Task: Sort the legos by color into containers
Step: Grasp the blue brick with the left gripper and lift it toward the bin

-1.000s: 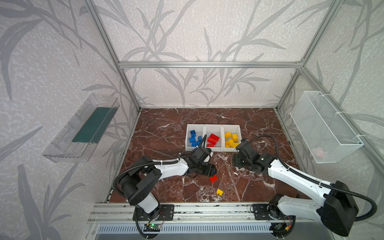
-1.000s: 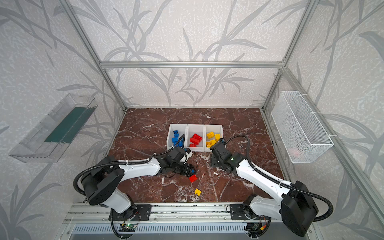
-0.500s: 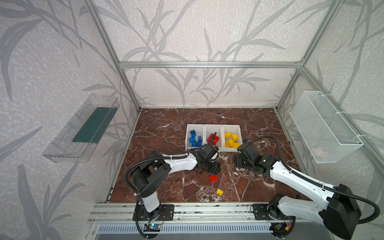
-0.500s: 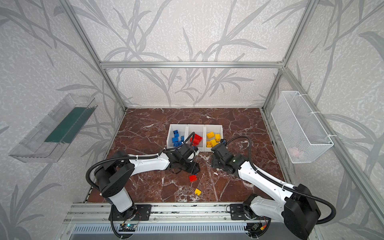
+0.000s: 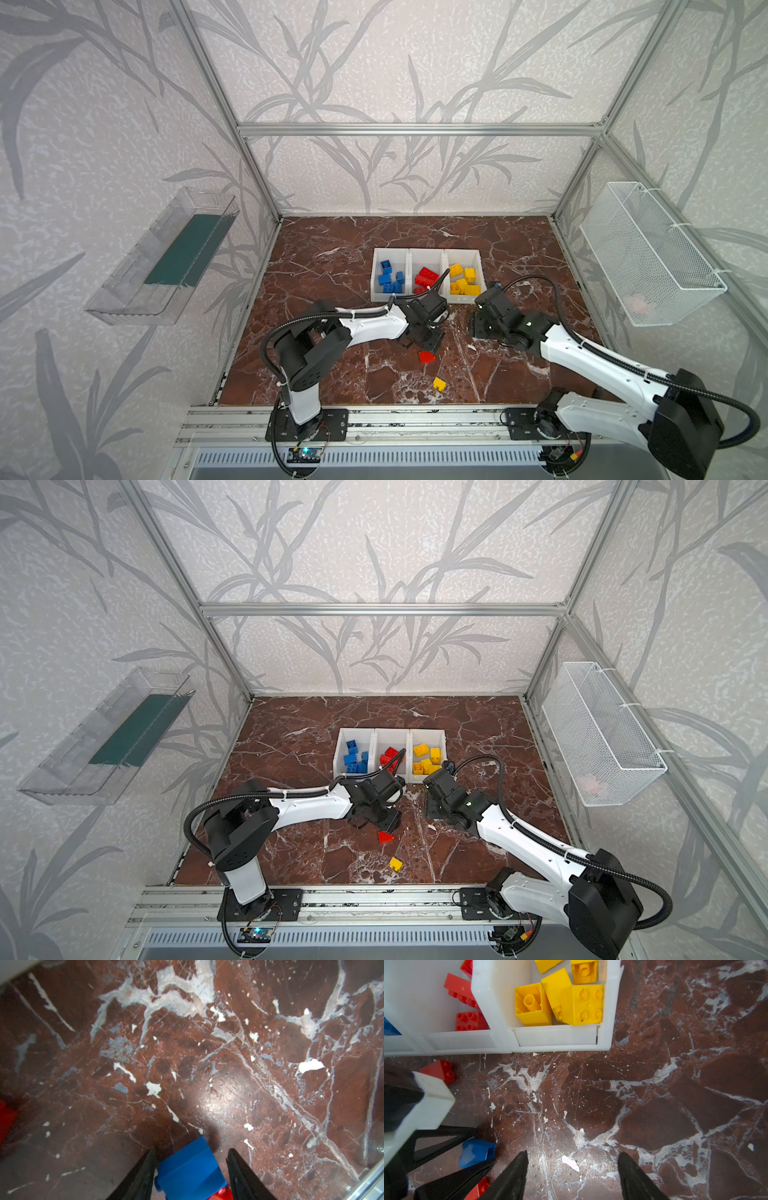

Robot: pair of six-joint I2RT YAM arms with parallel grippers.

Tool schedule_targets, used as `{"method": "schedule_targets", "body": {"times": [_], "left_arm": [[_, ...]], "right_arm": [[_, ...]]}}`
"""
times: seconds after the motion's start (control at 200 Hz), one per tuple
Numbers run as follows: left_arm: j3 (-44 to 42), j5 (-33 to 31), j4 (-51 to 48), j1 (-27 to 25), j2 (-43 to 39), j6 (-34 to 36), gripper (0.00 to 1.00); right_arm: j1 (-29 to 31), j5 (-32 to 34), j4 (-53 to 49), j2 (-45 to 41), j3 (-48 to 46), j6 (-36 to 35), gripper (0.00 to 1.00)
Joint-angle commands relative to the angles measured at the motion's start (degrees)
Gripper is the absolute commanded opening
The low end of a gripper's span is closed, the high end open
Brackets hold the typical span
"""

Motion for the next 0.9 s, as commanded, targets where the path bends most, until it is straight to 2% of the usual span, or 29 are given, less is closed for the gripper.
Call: {"method": "schedule_targets", "body": {"times": [0.0, 0.165, 0.26, 0.37, 0.62, 0.77, 0.9], "left_arm": [[0.3, -2.4, -4.9, -0.7, 2.8, 1.7, 0.56], [0.9, -3.8, -5.7, -1.0, 2.3, 1.9, 0.55], [0.7, -4.1, -5.8, -1.0, 0.5, 1.0, 0.64], [0.4, -3.6, -5.9, -1.0, -1.2, -0.2, 0.66], [-0.9, -2.9, -6.3, -1.5, -2.1, -3.9, 0.64], [0.0, -1.3, -5.5, -2.7, -0.7, -3.8, 0.6], [1.6, -2.7, -6.3, -3.1, 1.0, -3.5, 0.57]], "right_arm": [[-0.2, 1.7, -0.6, -1.3, -0.8, 0.0, 0.69], [-0.3, 1.9, -0.6, -1.4, -0.9, -0.1, 0.69], [-0.3, 2.0, -0.8, -1.6, -0.9, -0.3, 0.69], [-0.4, 2.3, -0.5, -2.1, -1.4, -0.4, 0.7], [-0.9, 1.2, 0.7, -2.5, -2.9, -0.9, 0.7], [-1.1, 1.1, 0.8, -3.0, -3.2, -1.1, 0.7], [-1.2, 0.9, 0.7, -3.8, -3.8, -0.8, 0.7]]}}
